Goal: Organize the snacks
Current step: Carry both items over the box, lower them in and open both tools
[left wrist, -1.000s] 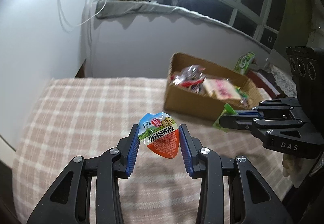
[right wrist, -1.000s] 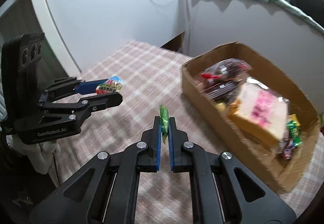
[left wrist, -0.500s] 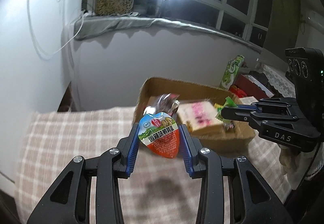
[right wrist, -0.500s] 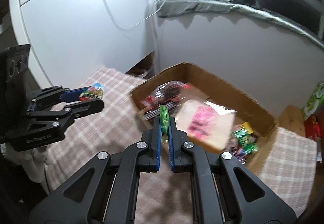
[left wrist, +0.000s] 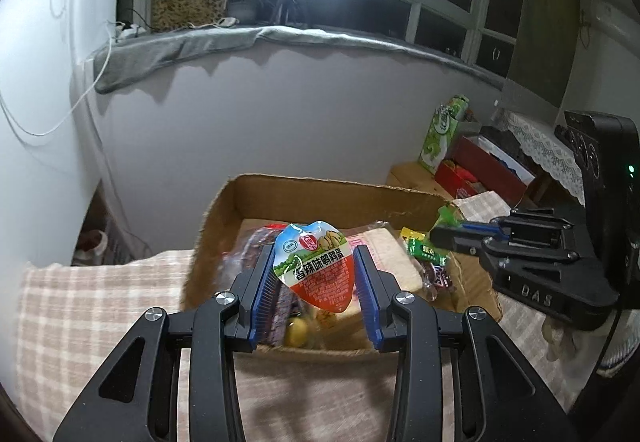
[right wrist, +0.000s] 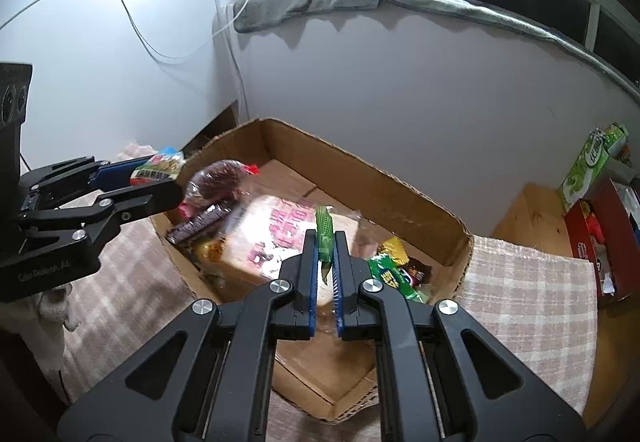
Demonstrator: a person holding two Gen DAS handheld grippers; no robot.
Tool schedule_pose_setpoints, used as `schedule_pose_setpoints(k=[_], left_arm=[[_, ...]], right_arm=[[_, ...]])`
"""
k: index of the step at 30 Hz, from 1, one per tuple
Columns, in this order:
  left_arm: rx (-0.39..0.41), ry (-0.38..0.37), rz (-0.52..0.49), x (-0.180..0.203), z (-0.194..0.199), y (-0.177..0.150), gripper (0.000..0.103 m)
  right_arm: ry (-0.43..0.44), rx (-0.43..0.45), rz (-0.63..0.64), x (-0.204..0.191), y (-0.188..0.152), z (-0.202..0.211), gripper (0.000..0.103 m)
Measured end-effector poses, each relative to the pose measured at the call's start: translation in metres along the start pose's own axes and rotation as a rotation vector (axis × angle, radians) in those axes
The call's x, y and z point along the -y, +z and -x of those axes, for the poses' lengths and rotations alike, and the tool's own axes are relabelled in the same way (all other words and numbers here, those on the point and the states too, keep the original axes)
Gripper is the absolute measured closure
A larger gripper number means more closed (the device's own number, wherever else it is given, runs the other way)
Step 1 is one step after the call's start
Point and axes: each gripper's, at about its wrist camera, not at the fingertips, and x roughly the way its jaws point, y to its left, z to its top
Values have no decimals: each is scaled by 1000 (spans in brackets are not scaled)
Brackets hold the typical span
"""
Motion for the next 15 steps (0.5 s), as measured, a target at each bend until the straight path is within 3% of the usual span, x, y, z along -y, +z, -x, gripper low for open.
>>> schedule_pose_setpoints(k=[2, 4, 6, 15], left_arm=[[-6, 10, -17, 5, -3, -1, 63], [-3, 17, -14, 6, -2, -1, 59], [3, 23, -8, 4, 0, -1, 57], [61, 39, 10, 2, 23, 2, 56]], right_arm=[[-11, 4, -2, 2, -2, 0, 94], [-22, 12, -2, 4, -3, 3, 75], [-33, 32, -7, 5, -3, 6, 51], [-28, 69, -1, -5, -4, 25, 50]])
